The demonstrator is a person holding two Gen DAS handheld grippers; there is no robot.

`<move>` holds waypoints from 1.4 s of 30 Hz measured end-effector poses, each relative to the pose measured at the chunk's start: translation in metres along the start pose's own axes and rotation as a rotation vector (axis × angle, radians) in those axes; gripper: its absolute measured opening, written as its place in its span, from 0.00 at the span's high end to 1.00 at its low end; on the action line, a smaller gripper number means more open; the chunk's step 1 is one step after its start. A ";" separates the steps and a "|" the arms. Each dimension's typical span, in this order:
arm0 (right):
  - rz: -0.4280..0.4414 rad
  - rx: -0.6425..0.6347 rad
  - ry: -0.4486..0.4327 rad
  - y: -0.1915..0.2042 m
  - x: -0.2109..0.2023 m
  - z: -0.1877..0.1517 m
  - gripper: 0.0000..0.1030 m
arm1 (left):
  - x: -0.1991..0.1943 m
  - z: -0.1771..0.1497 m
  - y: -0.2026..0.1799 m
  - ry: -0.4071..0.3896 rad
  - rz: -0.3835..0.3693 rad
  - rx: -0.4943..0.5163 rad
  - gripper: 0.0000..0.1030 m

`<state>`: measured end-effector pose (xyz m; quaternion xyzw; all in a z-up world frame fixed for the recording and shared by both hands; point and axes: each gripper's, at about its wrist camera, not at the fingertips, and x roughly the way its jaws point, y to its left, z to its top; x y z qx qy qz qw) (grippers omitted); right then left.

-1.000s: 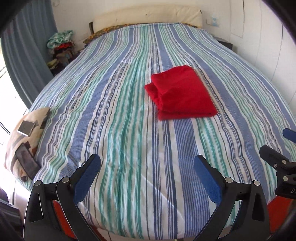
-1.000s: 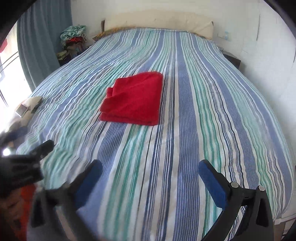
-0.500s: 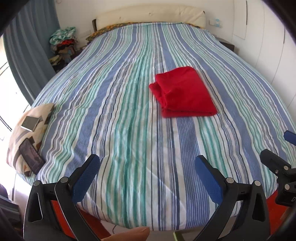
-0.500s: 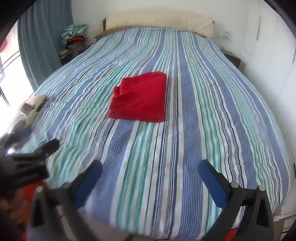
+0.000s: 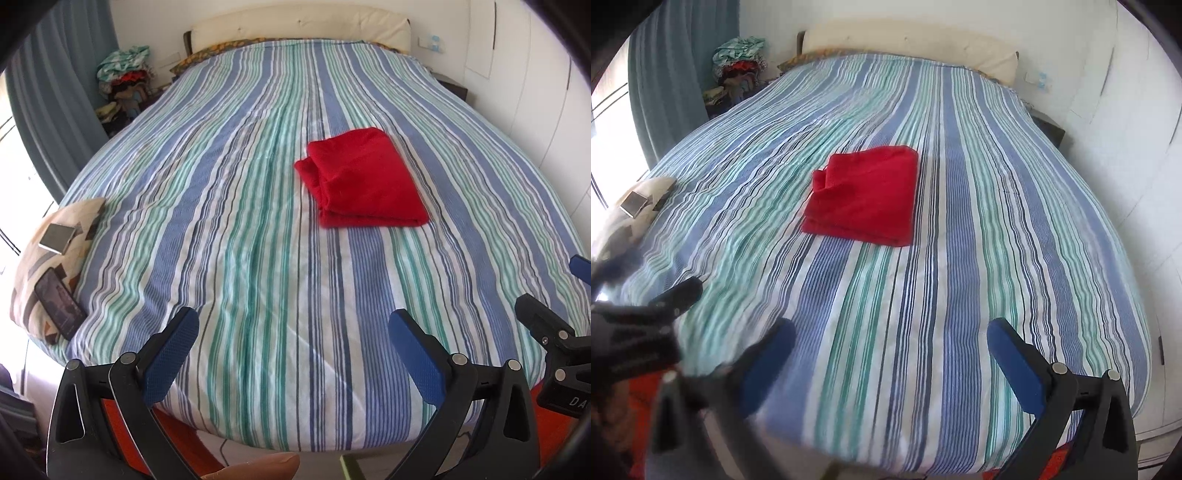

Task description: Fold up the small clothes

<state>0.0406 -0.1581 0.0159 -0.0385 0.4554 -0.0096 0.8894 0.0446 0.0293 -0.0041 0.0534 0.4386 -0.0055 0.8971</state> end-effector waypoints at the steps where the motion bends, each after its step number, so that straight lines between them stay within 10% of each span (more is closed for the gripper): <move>1: -0.004 0.000 -0.001 0.000 -0.001 0.000 0.01 | 0.000 0.000 -0.001 -0.003 0.007 0.004 0.00; 42: -0.024 -0.003 0.011 0.000 -0.019 0.010 0.01 | -0.023 0.008 -0.004 -0.039 0.018 0.032 0.01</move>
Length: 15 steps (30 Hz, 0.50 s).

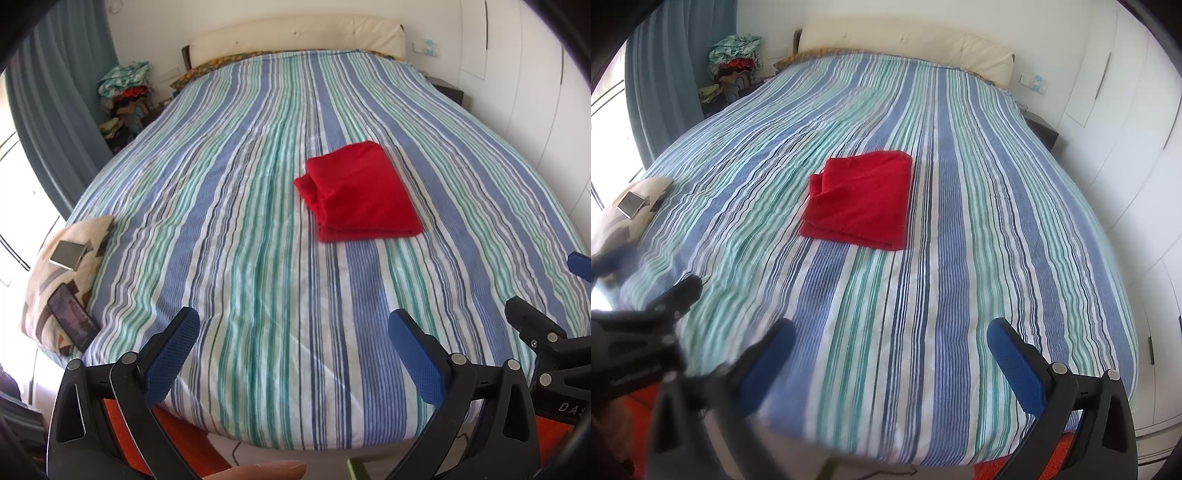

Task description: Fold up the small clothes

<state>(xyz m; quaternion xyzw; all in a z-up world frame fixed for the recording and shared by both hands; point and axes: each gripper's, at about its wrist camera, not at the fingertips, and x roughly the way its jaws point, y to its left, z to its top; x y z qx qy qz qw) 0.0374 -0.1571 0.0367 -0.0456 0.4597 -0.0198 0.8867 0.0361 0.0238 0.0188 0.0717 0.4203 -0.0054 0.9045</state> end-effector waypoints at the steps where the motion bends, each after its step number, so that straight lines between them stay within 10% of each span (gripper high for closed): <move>1: 0.001 0.001 0.001 0.000 -0.001 0.000 0.01 | 0.001 0.000 0.000 0.001 0.001 0.001 0.01; 15: 0.005 0.006 0.023 -0.001 -0.001 -0.001 0.01 | 0.003 -0.002 0.000 0.005 0.004 0.001 0.01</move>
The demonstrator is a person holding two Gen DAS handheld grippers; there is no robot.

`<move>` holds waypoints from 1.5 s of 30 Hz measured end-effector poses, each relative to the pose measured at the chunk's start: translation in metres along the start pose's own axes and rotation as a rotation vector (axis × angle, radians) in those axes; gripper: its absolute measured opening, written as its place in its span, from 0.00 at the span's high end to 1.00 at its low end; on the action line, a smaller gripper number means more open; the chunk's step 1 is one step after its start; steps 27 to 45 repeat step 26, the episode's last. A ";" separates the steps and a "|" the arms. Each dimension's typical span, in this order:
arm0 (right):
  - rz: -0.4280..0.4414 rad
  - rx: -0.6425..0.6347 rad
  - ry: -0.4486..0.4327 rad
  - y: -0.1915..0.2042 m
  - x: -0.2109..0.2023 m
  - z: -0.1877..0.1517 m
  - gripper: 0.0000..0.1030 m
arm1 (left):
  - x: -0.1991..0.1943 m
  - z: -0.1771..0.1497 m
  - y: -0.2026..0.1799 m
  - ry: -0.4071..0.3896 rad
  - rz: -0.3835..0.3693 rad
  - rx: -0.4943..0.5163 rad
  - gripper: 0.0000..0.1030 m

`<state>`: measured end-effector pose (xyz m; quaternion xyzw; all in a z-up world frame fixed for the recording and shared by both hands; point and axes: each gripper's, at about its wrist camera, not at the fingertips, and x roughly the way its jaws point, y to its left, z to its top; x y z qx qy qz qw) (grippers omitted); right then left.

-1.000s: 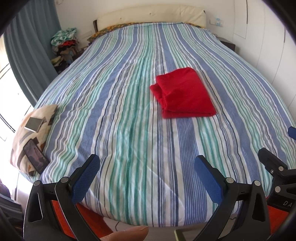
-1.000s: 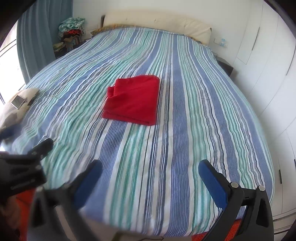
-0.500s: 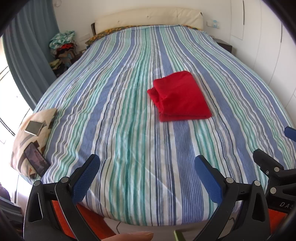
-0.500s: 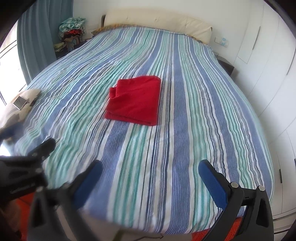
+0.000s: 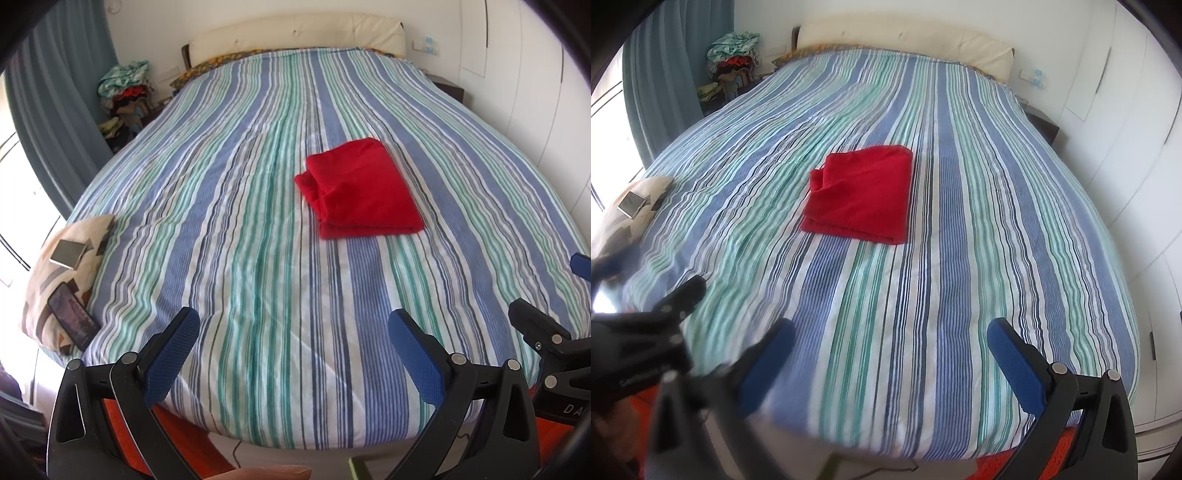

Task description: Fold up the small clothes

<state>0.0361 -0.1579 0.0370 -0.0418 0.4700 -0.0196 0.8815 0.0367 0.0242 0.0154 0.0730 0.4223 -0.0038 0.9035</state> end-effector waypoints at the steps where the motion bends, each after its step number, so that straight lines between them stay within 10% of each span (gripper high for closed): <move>1: 0.000 -0.001 0.002 0.000 0.001 -0.001 0.01 | 0.000 0.000 0.000 0.000 0.000 0.000 0.01; 45: 0.006 0.000 0.008 0.000 0.001 -0.003 0.01 | -0.003 -0.003 -0.002 -0.024 0.016 0.001 0.01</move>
